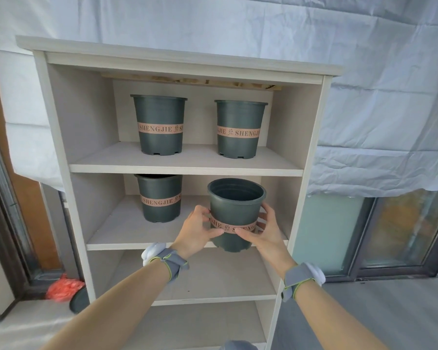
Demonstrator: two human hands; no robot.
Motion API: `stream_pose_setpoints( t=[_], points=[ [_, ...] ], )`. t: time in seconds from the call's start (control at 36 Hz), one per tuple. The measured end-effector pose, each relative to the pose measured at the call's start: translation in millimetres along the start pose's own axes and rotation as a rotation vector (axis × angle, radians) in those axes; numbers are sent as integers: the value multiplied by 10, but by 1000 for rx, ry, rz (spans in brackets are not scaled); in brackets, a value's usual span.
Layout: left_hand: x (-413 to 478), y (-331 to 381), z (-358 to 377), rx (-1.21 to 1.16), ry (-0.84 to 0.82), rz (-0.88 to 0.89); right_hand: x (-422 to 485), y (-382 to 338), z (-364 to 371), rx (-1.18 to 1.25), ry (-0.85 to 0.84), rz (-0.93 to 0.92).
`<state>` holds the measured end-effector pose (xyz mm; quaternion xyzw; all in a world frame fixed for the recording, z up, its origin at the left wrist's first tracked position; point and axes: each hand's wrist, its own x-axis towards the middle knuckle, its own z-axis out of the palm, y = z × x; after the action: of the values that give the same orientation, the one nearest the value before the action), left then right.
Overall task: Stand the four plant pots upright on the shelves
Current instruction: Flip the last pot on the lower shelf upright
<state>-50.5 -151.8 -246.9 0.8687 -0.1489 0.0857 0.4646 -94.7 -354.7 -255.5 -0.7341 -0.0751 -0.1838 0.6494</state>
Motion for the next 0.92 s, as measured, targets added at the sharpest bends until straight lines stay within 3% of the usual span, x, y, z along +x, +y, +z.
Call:
stream_pose_setpoints(
  t=[0.22, 0.92],
  points=[
    [167, -82, 49, -82, 5, -23, 176, 117, 81, 71, 18, 25],
    [905, -198, 113, -44, -29, -24, 1042, 489, 139, 15, 115, 56]
  ],
)
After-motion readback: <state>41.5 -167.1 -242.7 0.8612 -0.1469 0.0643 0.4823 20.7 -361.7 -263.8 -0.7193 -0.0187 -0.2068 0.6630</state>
